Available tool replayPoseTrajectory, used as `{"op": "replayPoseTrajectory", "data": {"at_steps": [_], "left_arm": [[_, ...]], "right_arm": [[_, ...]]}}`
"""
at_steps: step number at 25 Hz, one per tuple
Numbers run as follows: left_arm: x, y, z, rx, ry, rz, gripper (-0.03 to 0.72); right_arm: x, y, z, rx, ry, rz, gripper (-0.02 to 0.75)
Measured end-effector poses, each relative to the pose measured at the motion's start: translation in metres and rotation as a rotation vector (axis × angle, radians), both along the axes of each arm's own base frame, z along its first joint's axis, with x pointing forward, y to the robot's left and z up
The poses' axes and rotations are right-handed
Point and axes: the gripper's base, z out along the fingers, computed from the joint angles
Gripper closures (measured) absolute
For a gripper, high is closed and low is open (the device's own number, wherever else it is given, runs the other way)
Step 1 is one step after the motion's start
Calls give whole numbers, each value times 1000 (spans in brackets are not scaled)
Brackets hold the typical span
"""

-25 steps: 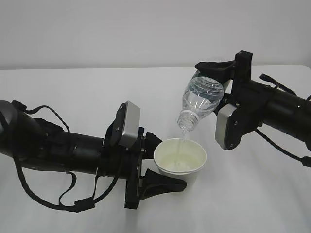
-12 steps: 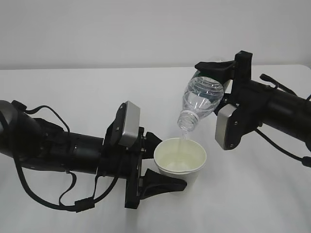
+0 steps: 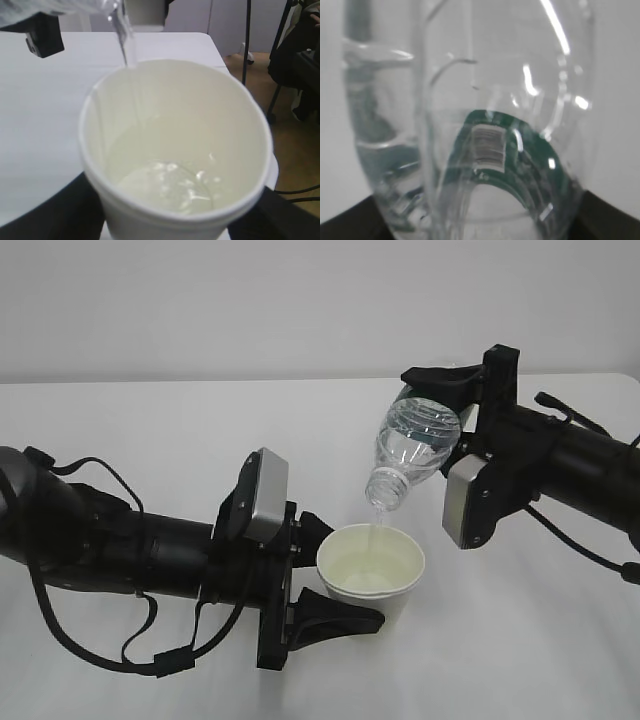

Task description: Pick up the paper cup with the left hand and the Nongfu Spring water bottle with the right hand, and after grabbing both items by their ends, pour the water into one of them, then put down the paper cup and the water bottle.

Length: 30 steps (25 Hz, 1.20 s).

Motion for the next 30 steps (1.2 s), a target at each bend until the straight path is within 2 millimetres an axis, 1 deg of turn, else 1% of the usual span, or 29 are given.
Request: {"op": "replayPoseTrajectory", "data": {"at_steps": [30], "left_arm": [[0, 0, 0, 0, 0, 0, 205]], "right_arm": [[0, 0, 0, -15, -15, 1, 274]]}}
